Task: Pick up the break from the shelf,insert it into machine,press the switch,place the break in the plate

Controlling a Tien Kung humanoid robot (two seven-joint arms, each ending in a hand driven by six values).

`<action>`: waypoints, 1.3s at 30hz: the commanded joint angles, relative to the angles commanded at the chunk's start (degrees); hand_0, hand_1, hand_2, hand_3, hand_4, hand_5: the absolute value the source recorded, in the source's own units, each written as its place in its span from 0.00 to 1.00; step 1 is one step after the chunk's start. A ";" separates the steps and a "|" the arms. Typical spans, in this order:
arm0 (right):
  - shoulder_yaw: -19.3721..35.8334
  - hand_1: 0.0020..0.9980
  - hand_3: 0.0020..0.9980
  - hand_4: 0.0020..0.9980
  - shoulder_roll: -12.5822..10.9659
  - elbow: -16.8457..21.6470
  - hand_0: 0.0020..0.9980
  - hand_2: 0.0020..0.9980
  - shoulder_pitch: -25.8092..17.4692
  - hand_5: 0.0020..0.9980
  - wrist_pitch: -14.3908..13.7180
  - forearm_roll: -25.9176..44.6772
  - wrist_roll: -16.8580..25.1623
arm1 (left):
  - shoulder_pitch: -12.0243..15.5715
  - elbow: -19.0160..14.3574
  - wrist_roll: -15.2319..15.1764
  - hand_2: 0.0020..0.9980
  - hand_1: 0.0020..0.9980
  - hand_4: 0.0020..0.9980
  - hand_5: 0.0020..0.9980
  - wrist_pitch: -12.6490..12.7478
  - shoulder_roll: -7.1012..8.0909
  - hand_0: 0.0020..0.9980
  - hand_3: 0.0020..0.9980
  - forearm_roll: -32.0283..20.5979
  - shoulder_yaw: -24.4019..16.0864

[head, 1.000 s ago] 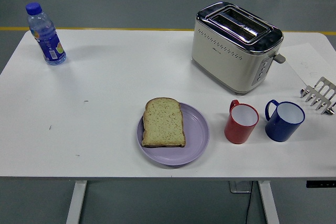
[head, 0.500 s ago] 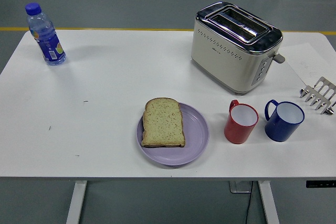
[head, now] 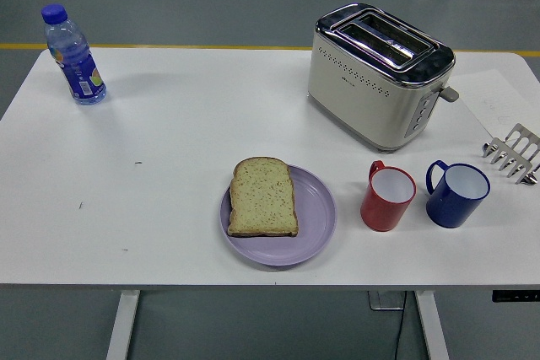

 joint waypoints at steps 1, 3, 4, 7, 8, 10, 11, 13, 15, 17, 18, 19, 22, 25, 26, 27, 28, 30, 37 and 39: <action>0.04 0.66 0.63 0.51 0.09 -0.14 0.72 0.71 0.02 0.23 0.07 0.13 0.17 | 0.02 0.00 -0.01 0.66 0.61 0.41 0.89 -0.04 0.00 0.65 0.60 -0.07 0.14; 0.07 0.66 0.63 0.51 0.22 -0.30 0.72 0.71 0.07 0.23 0.28 0.30 0.48 | 0.05 0.00 -0.03 0.66 0.61 0.41 0.89 -0.10 0.00 0.65 0.60 -0.13 0.32; 0.02 0.66 0.63 0.51 0.30 -0.35 0.72 0.71 0.08 0.23 0.48 0.54 0.65 | 0.08 0.00 -0.02 0.66 0.61 0.41 0.89 -0.15 0.00 0.65 0.60 -0.09 0.37; -0.15 0.66 0.63 0.48 0.44 -0.49 0.71 0.71 0.09 0.21 0.85 0.94 1.01 | 0.14 0.00 0.06 0.66 0.61 0.41 0.89 -0.29 0.00 0.65 0.60 0.27 0.37; -0.16 0.66 0.63 0.48 0.49 -0.54 0.71 0.71 0.06 0.21 0.88 0.95 1.02 | 0.18 0.00 0.07 0.66 0.61 0.41 0.89 -0.35 0.00 0.65 0.60 0.32 0.47; -0.16 0.66 0.63 0.48 0.53 -0.56 0.71 0.71 -0.01 0.21 0.95 1.09 1.07 | 0.23 0.00 0.08 0.66 0.61 0.41 0.89 -0.44 0.00 0.65 0.60 0.32 0.63; -0.14 0.66 0.63 0.48 0.54 -0.56 0.71 0.71 -0.01 0.21 0.98 1.16 1.08 | 0.24 0.00 0.08 0.66 0.61 0.41 0.89 -0.46 0.00 0.65 0.60 0.34 0.66; -0.02 0.66 0.62 0.48 0.57 -0.54 0.71 0.70 -0.05 0.21 1.08 1.42 1.07 | 0.25 0.00 0.10 0.66 0.61 0.41 0.88 -0.60 0.00 0.65 0.60 0.33 0.94; 0.02 0.66 0.62 0.48 0.48 -0.48 0.71 0.70 -0.06 0.21 1.06 1.48 1.13 | 0.25 0.00 0.07 0.66 0.61 0.41 0.88 -0.81 0.00 0.65 0.60 0.27 1.40; -0.04 0.66 0.62 0.48 0.42 -0.48 0.71 0.70 -0.05 0.21 1.04 1.56 1.20 | 0.28 0.00 0.10 0.66 0.61 0.41 0.88 -0.90 0.00 0.65 0.60 0.35 1.54; -0.19 0.65 0.62 0.48 0.38 -0.54 0.71 0.70 -0.04 0.21 1.03 1.59 1.17 | 0.32 0.00 0.15 0.66 0.61 0.41 0.88 -1.01 0.00 0.65 0.60 0.55 1.58; -0.35 0.65 0.62 0.48 0.37 -0.59 0.71 0.70 -0.04 0.21 1.04 1.65 1.14 | 0.35 0.00 0.20 0.66 0.61 0.41 0.88 -1.14 0.00 0.65 0.60 0.77 1.64; -0.55 0.65 0.62 0.48 0.43 -0.71 0.71 0.70 -0.05 0.21 1.06 1.78 1.20 | 0.39 0.00 0.28 0.66 0.61 0.41 0.88 -1.30 0.00 0.65 0.60 1.14 1.67; -0.88 0.65 0.62 0.47 0.41 -0.79 0.70 0.70 0.02 0.21 1.06 2.07 1.18 | 0.29 0.00 0.38 0.65 0.61 0.41 0.89 -1.42 0.00 0.65 0.60 1.67 1.44; -0.92 0.65 0.62 0.47 0.39 -0.80 0.70 0.70 0.05 0.21 1.04 2.12 1.18 | 0.28 0.00 0.38 0.65 0.61 0.41 0.89 -1.42 0.00 0.65 0.60 1.72 1.37; -1.01 0.65 0.62 0.47 0.35 -0.80 0.70 0.70 0.12 0.21 1.02 2.22 1.20 | 0.30 0.00 0.37 0.65 0.61 0.41 0.89 -1.40 0.00 0.65 0.60 1.79 1.22; -1.09 0.65 0.62 0.47 0.30 -0.79 0.70 0.70 0.20 0.21 1.01 2.30 1.21 | 0.33 0.00 0.36 0.65 0.61 0.41 0.89 -1.40 0.00 0.65 0.60 1.88 1.08; -1.37 0.65 0.62 0.47 0.21 -0.67 0.70 0.70 0.38 0.20 0.98 2.35 1.18 | 0.34 0.00 0.36 0.65 0.61 0.41 0.88 -1.46 0.00 0.65 0.60 2.20 0.80; -1.65 0.65 0.62 0.47 0.32 -0.53 0.70 0.70 0.84 0.20 1.11 2.69 1.16 | 0.18 0.00 0.34 0.65 0.61 0.41 0.88 -1.51 0.00 0.65 0.60 2.55 0.24; -1.62 0.65 0.62 0.47 0.33 -0.58 0.70 0.70 0.87 0.20 1.11 2.80 1.16 | 0.16 0.00 0.40 0.65 0.61 0.41 0.88 -1.51 0.00 0.65 0.60 2.73 0.05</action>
